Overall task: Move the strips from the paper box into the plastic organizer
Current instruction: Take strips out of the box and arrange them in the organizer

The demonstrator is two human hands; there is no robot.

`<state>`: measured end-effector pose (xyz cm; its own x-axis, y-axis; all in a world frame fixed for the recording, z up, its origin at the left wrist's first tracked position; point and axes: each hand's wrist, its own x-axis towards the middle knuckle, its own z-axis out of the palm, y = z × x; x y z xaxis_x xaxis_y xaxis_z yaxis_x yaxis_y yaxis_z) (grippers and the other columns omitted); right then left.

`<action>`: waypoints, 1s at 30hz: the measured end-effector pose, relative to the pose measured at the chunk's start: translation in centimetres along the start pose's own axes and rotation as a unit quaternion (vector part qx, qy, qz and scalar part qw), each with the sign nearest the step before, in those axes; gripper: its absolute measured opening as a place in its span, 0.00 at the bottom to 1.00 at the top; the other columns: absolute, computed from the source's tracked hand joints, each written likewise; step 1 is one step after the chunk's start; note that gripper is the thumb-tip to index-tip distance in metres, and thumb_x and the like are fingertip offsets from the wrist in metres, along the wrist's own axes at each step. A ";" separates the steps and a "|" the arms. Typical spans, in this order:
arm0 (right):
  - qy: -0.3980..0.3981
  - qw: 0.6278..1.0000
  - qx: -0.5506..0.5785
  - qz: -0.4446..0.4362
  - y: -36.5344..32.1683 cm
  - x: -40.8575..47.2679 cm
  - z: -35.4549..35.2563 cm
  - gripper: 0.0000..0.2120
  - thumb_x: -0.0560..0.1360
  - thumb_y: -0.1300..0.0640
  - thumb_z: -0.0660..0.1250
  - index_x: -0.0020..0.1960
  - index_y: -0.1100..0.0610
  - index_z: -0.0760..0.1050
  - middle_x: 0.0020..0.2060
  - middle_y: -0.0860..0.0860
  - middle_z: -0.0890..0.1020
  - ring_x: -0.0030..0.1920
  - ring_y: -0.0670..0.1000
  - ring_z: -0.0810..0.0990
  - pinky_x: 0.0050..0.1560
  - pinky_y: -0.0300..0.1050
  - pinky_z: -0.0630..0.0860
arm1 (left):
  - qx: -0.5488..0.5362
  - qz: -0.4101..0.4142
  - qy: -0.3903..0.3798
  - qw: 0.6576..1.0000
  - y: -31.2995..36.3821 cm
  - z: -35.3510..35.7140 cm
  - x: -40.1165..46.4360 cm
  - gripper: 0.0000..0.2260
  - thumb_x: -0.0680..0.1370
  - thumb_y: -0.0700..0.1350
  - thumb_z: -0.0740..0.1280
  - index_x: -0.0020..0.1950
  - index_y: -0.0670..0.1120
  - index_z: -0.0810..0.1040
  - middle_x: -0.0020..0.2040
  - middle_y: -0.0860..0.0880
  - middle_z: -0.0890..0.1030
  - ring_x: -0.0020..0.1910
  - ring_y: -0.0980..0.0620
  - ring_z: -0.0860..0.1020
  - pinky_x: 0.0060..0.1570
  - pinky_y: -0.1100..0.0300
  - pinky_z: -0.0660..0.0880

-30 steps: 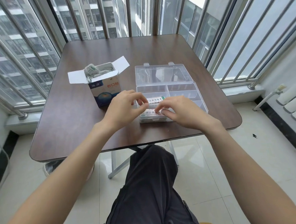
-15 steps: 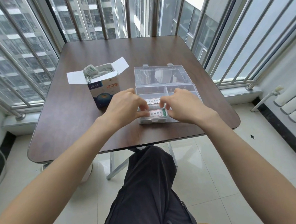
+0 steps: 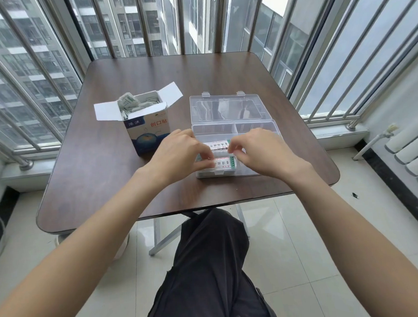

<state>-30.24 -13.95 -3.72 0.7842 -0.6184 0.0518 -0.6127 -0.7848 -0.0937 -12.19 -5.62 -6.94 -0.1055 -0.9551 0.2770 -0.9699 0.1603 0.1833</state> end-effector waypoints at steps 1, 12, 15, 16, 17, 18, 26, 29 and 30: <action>0.017 0.999 0.026 0.013 0.1 0.1 -0.2 0.12 0.78 0.56 0.58 0.54 0.50 0.79 0.49 0.50 0.83 0.52 0.54 0.78 0.45 0.46 0.70 | 0.001 0.004 0.005 1.000 0.0 0.0 0.0 0.09 0.74 0.57 0.69 0.48 0.55 0.83 0.40 0.57 0.82 0.41 0.55 0.68 0.43 0.60 0.65; 0.006 0.997 0.074 0.029 1.6 4.6 1.0 0.07 0.76 0.55 0.65 0.50 0.50 0.82 0.45 0.47 0.83 0.54 0.52 0.74 0.46 0.43 0.69 | -0.010 -0.032 0.110 0.993 -0.6 -0.2 0.7 0.05 0.75 0.50 0.69 0.42 0.50 0.82 0.38 0.54 0.82 0.37 0.52 0.71 0.35 0.62 0.63; -0.015 0.998 0.057 0.018 1.5 4.6 1.3 0.06 0.75 0.52 0.67 0.48 0.48 0.83 0.43 0.48 0.76 0.53 0.52 0.72 0.46 0.45 0.69 | 0.000 -0.067 0.094 0.993 -0.9 0.3 1.6 0.07 0.76 0.51 0.68 0.46 0.50 0.83 0.42 0.52 0.83 0.40 0.53 0.68 0.38 0.60 0.63; -0.020 0.998 0.062 0.015 1.5 4.6 1.3 0.06 0.75 0.51 0.68 0.48 0.47 0.83 0.42 0.48 0.74 0.51 0.50 0.71 0.45 0.44 0.68 | 0.003 -0.077 0.081 0.994 -1.0 0.4 1.9 0.08 0.76 0.51 0.68 0.47 0.50 0.84 0.44 0.52 0.84 0.41 0.53 0.68 0.39 0.59 0.64; -0.024 0.997 0.072 0.010 1.5 4.5 1.3 0.05 0.75 0.51 0.68 0.48 0.48 0.83 0.42 0.48 0.74 0.49 0.48 0.71 0.44 0.43 0.67 | 0.005 -0.084 0.067 0.994 -1.0 0.5 2.1 0.09 0.76 0.52 0.68 0.49 0.51 0.84 0.45 0.52 0.84 0.42 0.52 0.70 0.41 0.59 0.65; -0.026 0.996 0.084 0.007 1.5 4.5 1.3 0.05 0.74 0.51 0.68 0.47 0.48 0.83 0.42 0.47 0.74 0.48 0.46 0.70 0.44 0.43 0.66 | 0.008 -0.083 0.054 0.995 -1.1 0.6 2.4 0.09 0.76 0.53 0.68 0.50 0.51 0.84 0.45 0.52 0.84 0.44 0.51 0.72 0.44 0.59 0.66; 0.001 0.999 0.030 0.027 1.2 4.7 0.6 0.07 0.76 0.54 0.64 0.50 0.51 0.80 0.47 0.48 0.83 0.53 0.51 0.77 0.44 0.44 0.70 | 0.019 -0.065 -0.029 0.997 -2.1 0.1 3.2 0.10 0.75 0.55 0.68 0.53 0.54 0.82 0.46 0.55 0.84 0.45 0.53 0.72 0.43 0.61 0.62; -0.013 1.000 -0.018 0.011 0.7 4.9 0.2 0.10 0.78 0.53 0.61 0.53 0.50 0.80 0.50 0.50 0.83 0.54 0.53 0.77 0.45 0.44 0.70 | 0.005 -0.061 -0.032 0.998 -2.2 0.0 3.1 0.08 0.75 0.54 0.68 0.51 0.55 0.83 0.46 0.56 0.83 0.43 0.56 0.67 0.42 0.61 0.61; -0.026 0.999 -0.029 0.009 0.6 4.9 0.2 0.10 0.78 0.52 0.61 0.54 0.50 0.80 0.50 0.50 0.83 0.54 0.54 0.78 0.44 0.43 0.69 | 0.001 -0.062 -0.032 0.998 -2.3 0.0 3.0 0.07 0.75 0.53 0.68 0.51 0.55 0.83 0.46 0.56 0.83 0.43 0.56 0.66 0.42 0.61 0.61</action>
<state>-26.73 -17.48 -3.75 0.7755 -0.6314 -0.0015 -0.6310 -0.7750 -0.0355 -10.32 -8.88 -6.54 0.0023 -0.9816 0.1908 -0.9769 0.0386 0.2104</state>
